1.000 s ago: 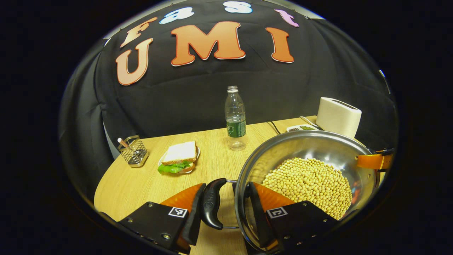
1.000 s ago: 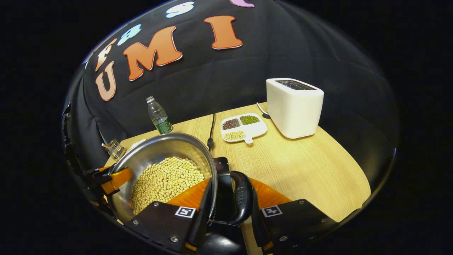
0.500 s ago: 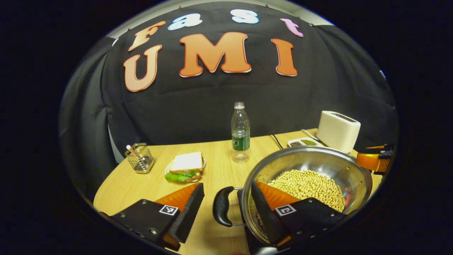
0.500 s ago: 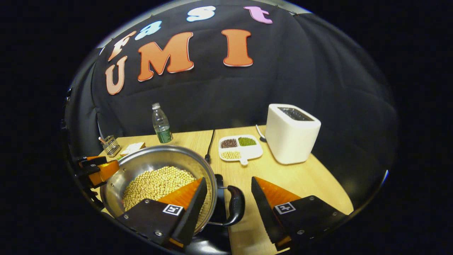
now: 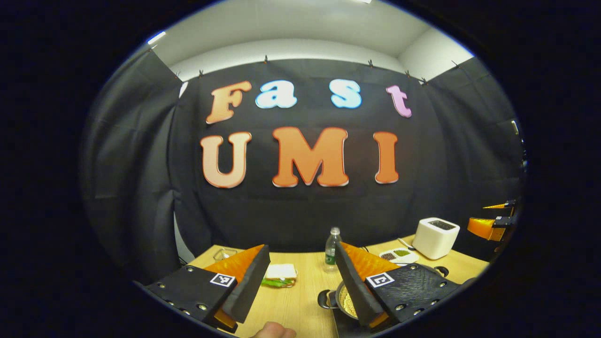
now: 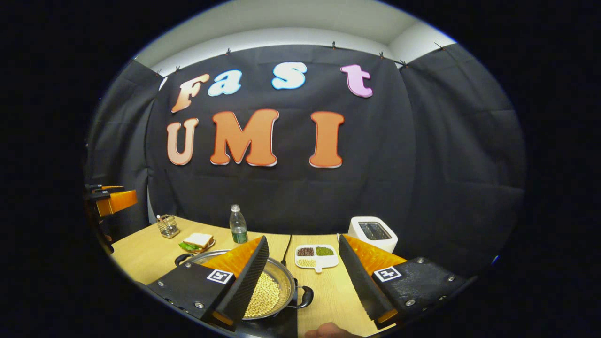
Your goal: First push the handle of the pot to place it horizontally, then grasp the pot with both hands and set it on the induction cooktop.
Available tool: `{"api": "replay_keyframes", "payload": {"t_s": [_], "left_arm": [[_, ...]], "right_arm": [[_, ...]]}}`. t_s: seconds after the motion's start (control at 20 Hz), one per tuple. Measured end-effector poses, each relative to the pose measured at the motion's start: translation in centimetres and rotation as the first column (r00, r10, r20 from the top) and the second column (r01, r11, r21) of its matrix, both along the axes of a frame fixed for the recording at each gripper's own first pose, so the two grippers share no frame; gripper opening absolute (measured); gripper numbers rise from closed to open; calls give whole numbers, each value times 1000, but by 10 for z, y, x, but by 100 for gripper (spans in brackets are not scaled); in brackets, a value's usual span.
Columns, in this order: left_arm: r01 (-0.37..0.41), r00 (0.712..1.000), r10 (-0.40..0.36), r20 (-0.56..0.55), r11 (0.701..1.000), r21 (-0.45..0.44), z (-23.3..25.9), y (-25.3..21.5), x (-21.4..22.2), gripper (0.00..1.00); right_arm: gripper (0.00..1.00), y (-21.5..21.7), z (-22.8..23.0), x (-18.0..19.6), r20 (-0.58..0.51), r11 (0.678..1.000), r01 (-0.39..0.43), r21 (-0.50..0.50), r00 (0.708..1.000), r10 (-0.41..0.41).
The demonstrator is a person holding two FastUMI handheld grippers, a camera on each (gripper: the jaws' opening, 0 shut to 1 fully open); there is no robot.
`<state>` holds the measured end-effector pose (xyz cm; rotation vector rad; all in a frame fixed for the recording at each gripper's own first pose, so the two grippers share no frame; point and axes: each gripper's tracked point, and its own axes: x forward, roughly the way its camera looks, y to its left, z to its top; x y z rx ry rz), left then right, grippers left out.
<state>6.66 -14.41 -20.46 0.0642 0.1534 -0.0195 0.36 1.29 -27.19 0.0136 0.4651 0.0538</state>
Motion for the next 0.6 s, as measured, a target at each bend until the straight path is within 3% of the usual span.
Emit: {"api": "replay_keyframes", "payload": {"t_s": [0.1,0.15,0.2,0.25,0.35,0.6], "left_arm": [[-17,998,17,61,1000,10,41,13,-15,86],[-19,996,19,87,1000,6,59,16,-20,86],[-17,994,18,108,1000,-7,77,19,-26,87],[-15,992,18,124,1000,-22,95,23,-35,87],[-27,987,34,157,999,-46,124,37,-47,87],[-96,957,110,269,993,-62,199,83,-74,86]], "right_arm": [[93,2,37,2,74,1000,-18,-4,997,18],[98,4,53,0,107,1000,-28,-6,994,28],[94,5,70,1,137,999,-34,-9,990,34],[98,3,86,-1,160,999,-37,-13,986,38],[94,1,114,-5,195,999,-46,-13,980,48],[97,-15,177,-7,264,999,-47,17,964,41]]}}
